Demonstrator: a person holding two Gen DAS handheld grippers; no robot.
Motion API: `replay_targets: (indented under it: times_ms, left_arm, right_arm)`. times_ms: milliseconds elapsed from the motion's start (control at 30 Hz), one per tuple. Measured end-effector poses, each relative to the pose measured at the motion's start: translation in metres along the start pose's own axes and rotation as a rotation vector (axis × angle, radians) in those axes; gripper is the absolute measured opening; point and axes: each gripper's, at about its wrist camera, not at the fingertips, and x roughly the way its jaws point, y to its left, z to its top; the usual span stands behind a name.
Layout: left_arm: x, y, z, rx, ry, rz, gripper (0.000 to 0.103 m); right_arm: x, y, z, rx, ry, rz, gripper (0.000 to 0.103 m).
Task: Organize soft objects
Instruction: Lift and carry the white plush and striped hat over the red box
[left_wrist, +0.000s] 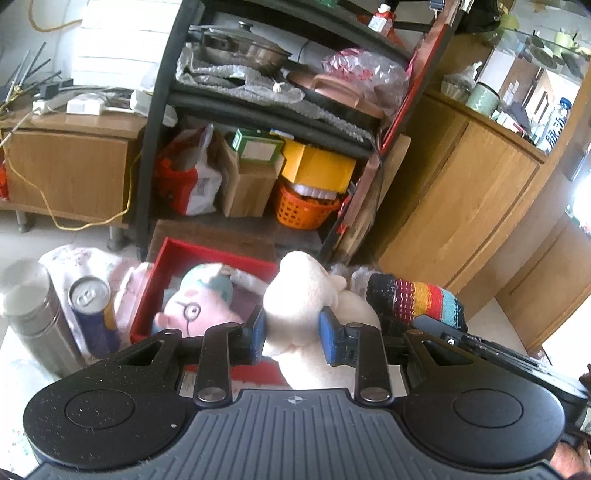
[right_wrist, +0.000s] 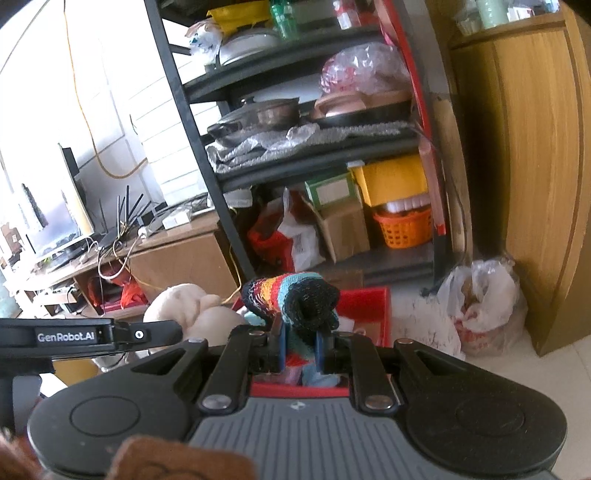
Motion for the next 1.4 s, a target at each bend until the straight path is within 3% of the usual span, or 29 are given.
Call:
replay_targets:
  times_ms: [367,1033,1400]
  left_arm:
    - [0.031,-0.002,0.019,-0.005,-0.027,0.019,0.03]
    - [0.113,0.018,0.032,-0.018,0.017,0.07,0.03]
    - [0.12,0.026,0.034,-0.012,0.018,0.137,0.031]
  right_arm:
    - [0.034,-0.004,0.02,-0.006,-0.011,-0.036,0.0]
    - [0.133,-0.029,0.028,0.007,0.096,-0.123,0.0]
    - [0.141,-0.03,0.026,-0.003,0.089,-0.174,0.0]
